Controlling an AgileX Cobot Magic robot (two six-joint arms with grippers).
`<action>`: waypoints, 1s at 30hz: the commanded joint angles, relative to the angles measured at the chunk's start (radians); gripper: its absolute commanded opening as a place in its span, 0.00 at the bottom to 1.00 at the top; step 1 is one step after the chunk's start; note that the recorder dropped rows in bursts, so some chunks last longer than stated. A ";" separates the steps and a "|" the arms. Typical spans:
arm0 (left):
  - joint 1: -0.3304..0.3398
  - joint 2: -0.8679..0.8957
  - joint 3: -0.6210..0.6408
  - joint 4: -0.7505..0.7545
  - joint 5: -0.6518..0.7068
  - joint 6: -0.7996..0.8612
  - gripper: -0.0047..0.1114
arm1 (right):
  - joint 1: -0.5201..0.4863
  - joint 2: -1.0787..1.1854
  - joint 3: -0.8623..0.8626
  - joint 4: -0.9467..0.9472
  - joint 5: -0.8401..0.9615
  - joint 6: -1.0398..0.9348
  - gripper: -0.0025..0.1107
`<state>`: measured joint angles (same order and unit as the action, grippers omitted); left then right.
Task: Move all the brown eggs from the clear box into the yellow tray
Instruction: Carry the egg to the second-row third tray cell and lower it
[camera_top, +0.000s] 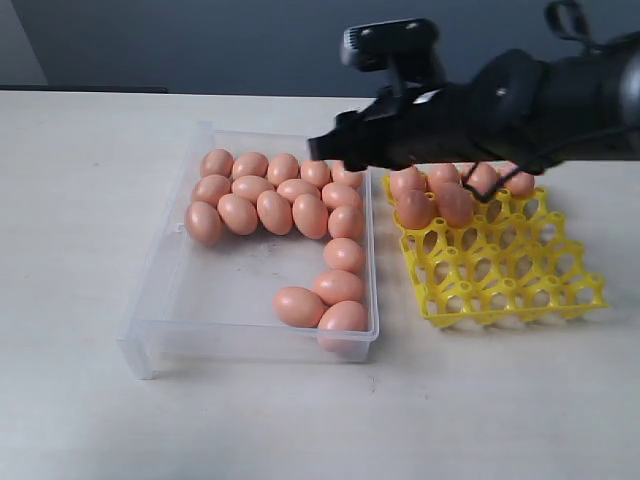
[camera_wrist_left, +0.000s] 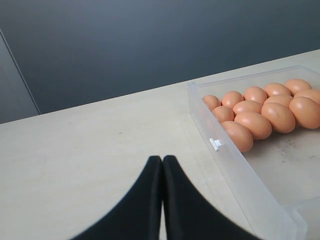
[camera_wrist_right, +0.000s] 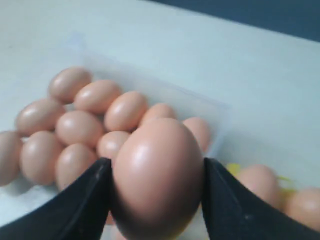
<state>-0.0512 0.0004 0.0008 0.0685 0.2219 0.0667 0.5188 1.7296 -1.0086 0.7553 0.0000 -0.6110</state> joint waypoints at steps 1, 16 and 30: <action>0.000 0.000 -0.001 0.000 -0.015 -0.003 0.04 | -0.129 -0.107 0.153 0.021 -0.111 -0.008 0.02; 0.000 0.000 -0.001 0.000 -0.015 -0.003 0.04 | -0.274 -0.043 0.217 0.014 -0.132 -0.006 0.02; 0.000 0.000 -0.001 0.000 -0.015 -0.003 0.04 | -0.274 0.024 0.217 0.014 -0.164 -0.006 0.25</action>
<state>-0.0512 0.0004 0.0008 0.0685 0.2219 0.0667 0.2519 1.7541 -0.7938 0.7701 -0.1479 -0.6113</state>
